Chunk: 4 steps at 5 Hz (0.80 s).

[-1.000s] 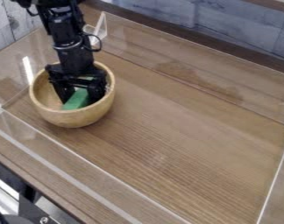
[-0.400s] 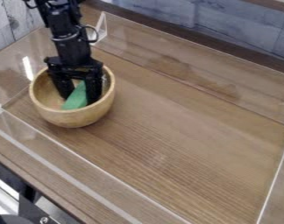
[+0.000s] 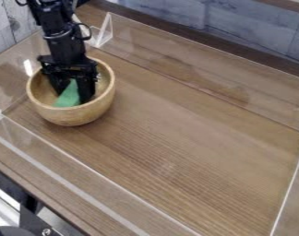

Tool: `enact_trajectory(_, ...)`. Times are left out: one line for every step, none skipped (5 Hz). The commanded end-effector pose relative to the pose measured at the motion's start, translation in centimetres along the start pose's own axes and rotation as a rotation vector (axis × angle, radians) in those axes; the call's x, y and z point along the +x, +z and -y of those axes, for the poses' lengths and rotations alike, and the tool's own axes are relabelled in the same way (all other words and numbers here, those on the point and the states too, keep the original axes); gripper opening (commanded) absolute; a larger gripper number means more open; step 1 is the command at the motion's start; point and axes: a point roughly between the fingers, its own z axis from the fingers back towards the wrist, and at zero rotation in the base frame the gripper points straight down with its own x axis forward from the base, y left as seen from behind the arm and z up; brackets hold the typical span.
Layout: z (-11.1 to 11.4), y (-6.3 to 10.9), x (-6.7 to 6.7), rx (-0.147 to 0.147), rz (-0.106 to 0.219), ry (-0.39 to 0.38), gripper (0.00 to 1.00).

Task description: Move green object from inside the wooden bowl to the table next to it

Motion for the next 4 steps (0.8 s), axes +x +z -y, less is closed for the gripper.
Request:
enact_trajectory(0.4, 2.1, 0.4, 0.002, 0.03, -0.004, 0.0)
enact_trajectory(1.8, 3.5, 0.7, -0.011, 0.034, -0.027, 0.0)
enact_trajectory(3.3, 5.1, 1.1, -0.027, 0.04, -0.049, 0.0)
enact_trajectory(2.8, 5.4, 1.7, -0.031, 0.046, -0.025, 0.0)
